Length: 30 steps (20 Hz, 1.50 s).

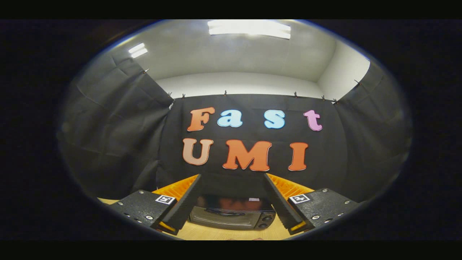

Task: Open the toaster oven, put the food inside, and close the toaster oven door.

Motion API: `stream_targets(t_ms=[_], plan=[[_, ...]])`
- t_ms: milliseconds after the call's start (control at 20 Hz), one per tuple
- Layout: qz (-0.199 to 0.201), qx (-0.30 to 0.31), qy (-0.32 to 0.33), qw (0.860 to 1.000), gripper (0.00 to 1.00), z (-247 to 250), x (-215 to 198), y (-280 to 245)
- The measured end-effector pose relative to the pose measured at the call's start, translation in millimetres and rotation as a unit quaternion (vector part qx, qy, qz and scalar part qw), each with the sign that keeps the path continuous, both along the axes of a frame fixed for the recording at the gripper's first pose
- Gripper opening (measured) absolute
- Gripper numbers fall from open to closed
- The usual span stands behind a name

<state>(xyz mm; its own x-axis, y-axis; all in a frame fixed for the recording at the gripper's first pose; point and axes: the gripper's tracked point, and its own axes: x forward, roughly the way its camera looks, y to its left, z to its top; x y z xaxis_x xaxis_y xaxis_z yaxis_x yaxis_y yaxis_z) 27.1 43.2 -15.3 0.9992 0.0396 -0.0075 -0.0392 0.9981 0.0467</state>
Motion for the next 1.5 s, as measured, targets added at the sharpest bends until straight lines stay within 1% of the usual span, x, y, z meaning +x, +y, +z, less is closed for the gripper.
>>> stream_targets(t_ms=[200,300,400,700,950,1050,1250,1400,1500], plan=[[-0.001,0.016,0.037,0.999,0.99,-25,16,6],[0.005,0.026,0.052,0.998,0.99,-41,23,13],[0.008,0.024,0.064,0.998,0.99,-58,33,20],[-0.003,0.014,0.112,0.994,0.99,-113,72,29],[-0.010,0.017,0.189,0.982,0.99,-181,96,35],[-0.013,0.015,0.210,0.978,0.99,-201,104,36],[-0.015,-0.008,0.231,0.973,0.99,-229,114,43],[-0.023,0.000,0.250,0.968,1.00,-248,120,42],[-0.036,0.006,0.244,0.969,1.00,-248,129,39]])
